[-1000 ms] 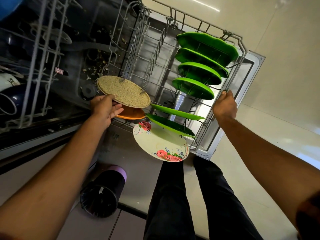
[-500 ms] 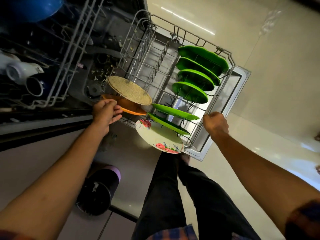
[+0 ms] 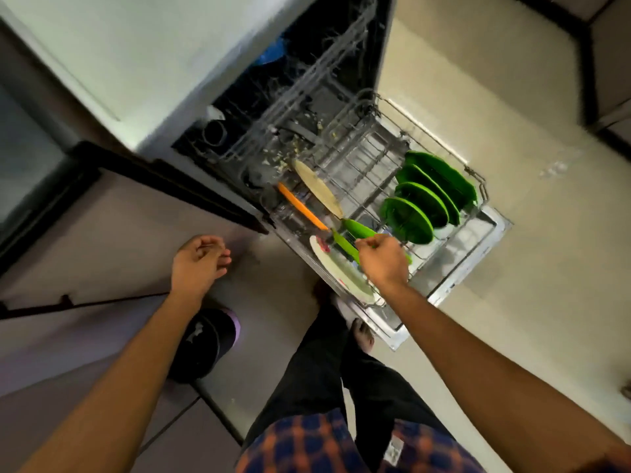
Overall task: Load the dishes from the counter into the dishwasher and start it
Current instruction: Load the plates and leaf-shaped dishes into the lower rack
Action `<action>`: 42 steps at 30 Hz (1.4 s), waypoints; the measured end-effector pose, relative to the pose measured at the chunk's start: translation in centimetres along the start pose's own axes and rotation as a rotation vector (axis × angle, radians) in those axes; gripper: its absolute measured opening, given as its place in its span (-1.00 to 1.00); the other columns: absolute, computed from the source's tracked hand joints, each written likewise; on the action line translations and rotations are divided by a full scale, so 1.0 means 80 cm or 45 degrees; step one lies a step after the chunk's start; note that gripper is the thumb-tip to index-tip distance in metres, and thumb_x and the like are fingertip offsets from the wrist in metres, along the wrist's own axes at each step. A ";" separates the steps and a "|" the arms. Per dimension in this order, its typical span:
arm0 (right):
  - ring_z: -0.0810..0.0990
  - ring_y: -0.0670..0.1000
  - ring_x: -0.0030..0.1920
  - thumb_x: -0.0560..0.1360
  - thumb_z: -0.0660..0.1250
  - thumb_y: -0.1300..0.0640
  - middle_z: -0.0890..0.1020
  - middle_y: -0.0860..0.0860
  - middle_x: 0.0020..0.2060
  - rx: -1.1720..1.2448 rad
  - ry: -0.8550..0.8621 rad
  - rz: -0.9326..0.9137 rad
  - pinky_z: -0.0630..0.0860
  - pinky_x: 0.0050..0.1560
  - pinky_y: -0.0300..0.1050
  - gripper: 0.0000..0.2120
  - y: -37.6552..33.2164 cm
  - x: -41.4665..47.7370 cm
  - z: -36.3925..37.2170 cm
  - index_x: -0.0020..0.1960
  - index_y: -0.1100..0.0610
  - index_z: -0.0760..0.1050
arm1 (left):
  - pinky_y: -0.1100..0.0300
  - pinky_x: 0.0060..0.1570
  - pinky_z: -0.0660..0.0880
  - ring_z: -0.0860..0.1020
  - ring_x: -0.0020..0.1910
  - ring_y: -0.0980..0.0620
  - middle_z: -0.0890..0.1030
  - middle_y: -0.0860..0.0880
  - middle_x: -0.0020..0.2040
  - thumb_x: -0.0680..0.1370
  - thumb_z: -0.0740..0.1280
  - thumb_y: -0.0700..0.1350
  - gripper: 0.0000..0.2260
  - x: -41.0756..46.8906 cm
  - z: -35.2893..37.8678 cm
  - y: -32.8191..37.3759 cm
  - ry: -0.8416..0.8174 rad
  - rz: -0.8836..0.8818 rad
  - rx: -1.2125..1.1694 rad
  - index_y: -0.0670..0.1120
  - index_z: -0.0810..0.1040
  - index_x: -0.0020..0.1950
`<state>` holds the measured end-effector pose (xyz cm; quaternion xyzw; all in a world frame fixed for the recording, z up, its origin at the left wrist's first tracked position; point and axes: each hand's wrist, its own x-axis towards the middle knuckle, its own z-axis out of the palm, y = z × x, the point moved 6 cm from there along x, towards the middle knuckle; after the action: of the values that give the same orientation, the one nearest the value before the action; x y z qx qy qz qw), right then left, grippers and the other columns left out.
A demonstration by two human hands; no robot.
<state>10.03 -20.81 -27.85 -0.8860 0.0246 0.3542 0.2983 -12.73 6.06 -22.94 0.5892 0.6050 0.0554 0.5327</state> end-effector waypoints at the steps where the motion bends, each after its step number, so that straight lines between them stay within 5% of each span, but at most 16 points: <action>1: 0.66 0.17 0.01 0.51 0.36 -0.14 0.72 0.07 -0.09 -0.021 -0.031 -0.073 0.53 -0.02 -0.06 -0.76 -0.023 -0.017 0.009 -0.07 0.02 0.65 | 0.08 -0.12 0.55 0.61 -0.16 -0.05 0.64 -0.11 -0.15 0.64 0.29 -0.24 -0.85 -0.017 -0.026 0.001 0.029 0.046 -0.011 -0.02 0.53 -0.07; 7: 0.65 0.11 0.05 0.52 0.34 -0.17 0.72 -0.04 -0.08 -0.196 -0.312 -0.596 0.53 0.01 -0.06 -0.76 -0.195 -0.157 0.095 -0.03 -0.02 0.64 | 0.02 -0.06 0.61 0.67 -0.10 -0.01 0.69 0.04 -0.16 0.62 0.35 -0.14 -0.92 -0.113 -0.229 -0.008 0.384 0.318 0.145 0.05 0.60 0.02; 12: 0.65 0.04 -0.03 0.54 0.34 -0.16 0.69 -0.09 -0.15 -0.302 -0.535 -1.046 0.51 -0.08 -0.09 -0.77 -0.316 -0.305 0.185 -0.07 -0.01 0.62 | 0.50 -0.13 0.46 0.60 -0.13 0.16 0.67 -0.03 -0.07 0.59 0.37 -0.20 -0.90 -0.203 -0.389 -0.027 0.840 0.445 0.241 -0.04 0.61 0.07; 16: 0.65 0.02 -0.09 0.54 0.37 -0.09 0.70 -0.08 -0.19 -0.267 -0.620 -1.373 0.47 -0.12 -0.11 -0.81 -0.396 -0.419 0.259 -0.11 0.01 0.62 | 0.45 -0.13 0.48 0.59 -0.17 0.17 0.65 0.03 -0.06 0.55 0.41 -0.23 -0.73 -0.235 -0.502 -0.067 1.079 0.450 0.289 0.17 0.53 0.02; 18: 0.64 0.02 -0.11 0.53 0.37 -0.09 0.69 -0.10 -0.21 -0.309 -0.631 -1.493 0.46 -0.12 -0.13 -0.81 -0.432 -0.471 0.303 -0.10 0.01 0.63 | 0.24 -0.07 0.55 0.62 -0.08 0.04 0.66 0.00 0.00 0.54 0.43 -0.21 -0.75 -0.239 -0.555 -0.089 1.171 0.411 0.330 0.14 0.54 0.05; 21: 0.64 0.06 -0.09 0.52 0.36 -0.10 0.67 -0.10 -0.24 -0.362 -0.644 -1.563 0.52 -0.10 -0.07 -0.83 -0.476 -0.524 0.377 -0.11 -0.02 0.63 | 0.12 0.13 0.45 0.58 0.10 -0.12 0.64 -0.06 0.09 0.52 0.44 -0.10 -0.79 -0.226 -0.625 -0.121 1.229 0.342 0.400 -0.04 0.60 0.15; 29: 0.62 0.02 -0.12 0.50 0.34 -0.02 0.64 -0.13 -0.25 -0.513 -0.697 -1.644 0.51 -0.16 -0.10 -0.90 -0.555 -0.599 0.563 -0.13 -0.04 0.59 | -0.14 0.31 0.40 0.47 0.31 -0.12 0.56 -0.05 0.25 0.41 0.32 0.31 -0.43 -0.150 -0.764 -0.169 1.285 0.155 0.573 -0.03 0.54 0.27; 32: 0.62 0.04 -0.01 0.49 0.32 0.00 0.67 -0.09 -0.11 -0.621 -0.700 -1.725 0.48 -0.08 -0.11 -0.87 -0.586 -0.619 0.629 -0.02 -0.04 0.62 | -0.34 0.44 0.17 0.33 0.48 -0.12 0.43 -0.07 0.44 0.42 0.33 0.38 -0.34 -0.105 -0.803 -0.188 1.201 0.027 0.653 -0.01 0.45 0.37; 35: 0.58 0.07 0.11 0.51 0.31 0.00 0.60 -0.04 0.05 -0.689 -0.695 -1.799 0.50 0.06 -0.04 -0.77 -0.618 -0.642 0.685 0.16 -0.08 0.58 | -0.31 0.51 -0.07 0.13 0.58 -0.07 0.29 -0.06 0.55 0.45 0.30 0.41 -0.30 -0.078 -0.818 -0.203 1.165 -0.052 0.611 0.03 0.36 0.44; 42: 0.51 0.13 0.27 0.60 0.21 -0.09 0.45 0.02 0.26 -0.734 -0.642 -1.880 0.47 0.23 0.09 -0.58 -0.689 -0.677 0.793 0.46 -0.18 0.38 | -0.20 0.55 -0.15 0.04 0.60 -0.03 0.23 -0.04 0.57 0.43 0.13 0.49 -0.26 -0.063 -0.821 -0.207 1.227 -0.115 0.643 0.06 0.32 0.46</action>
<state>-55.30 49.96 -1.13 -0.6100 -0.7223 0.2475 0.2119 -71.51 34.08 -3.52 0.5800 0.7999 0.1493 0.0389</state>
